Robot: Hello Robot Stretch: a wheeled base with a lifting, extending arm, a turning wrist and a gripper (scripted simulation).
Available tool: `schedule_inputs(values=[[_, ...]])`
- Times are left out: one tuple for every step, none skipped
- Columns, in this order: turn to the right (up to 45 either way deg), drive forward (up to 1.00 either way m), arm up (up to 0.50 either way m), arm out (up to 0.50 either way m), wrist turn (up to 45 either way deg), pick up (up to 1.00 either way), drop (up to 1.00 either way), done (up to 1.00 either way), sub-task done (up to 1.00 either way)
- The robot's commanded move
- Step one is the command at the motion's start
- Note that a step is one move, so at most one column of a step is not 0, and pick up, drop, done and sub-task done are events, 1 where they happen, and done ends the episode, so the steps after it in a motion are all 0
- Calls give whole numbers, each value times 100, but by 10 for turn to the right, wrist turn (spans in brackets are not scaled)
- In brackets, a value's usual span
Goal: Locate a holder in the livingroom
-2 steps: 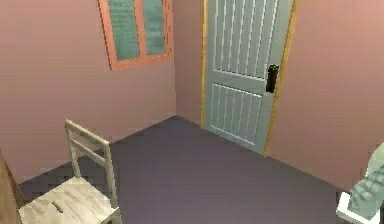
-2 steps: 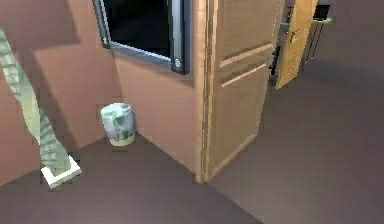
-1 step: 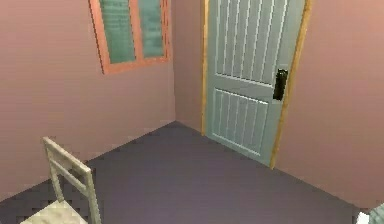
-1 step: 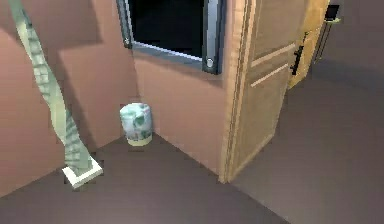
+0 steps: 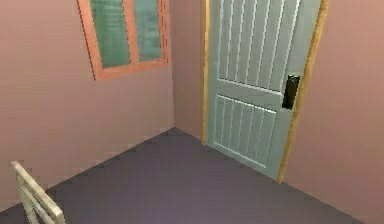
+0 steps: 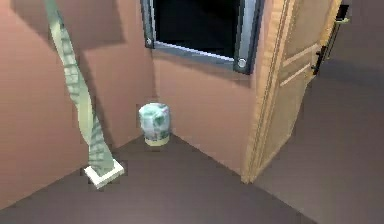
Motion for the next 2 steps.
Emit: schedule_inputs(values=[[0,70,0,0,0,0,0,0,0],[-450,0,0,0,0,0,0,0,0]])
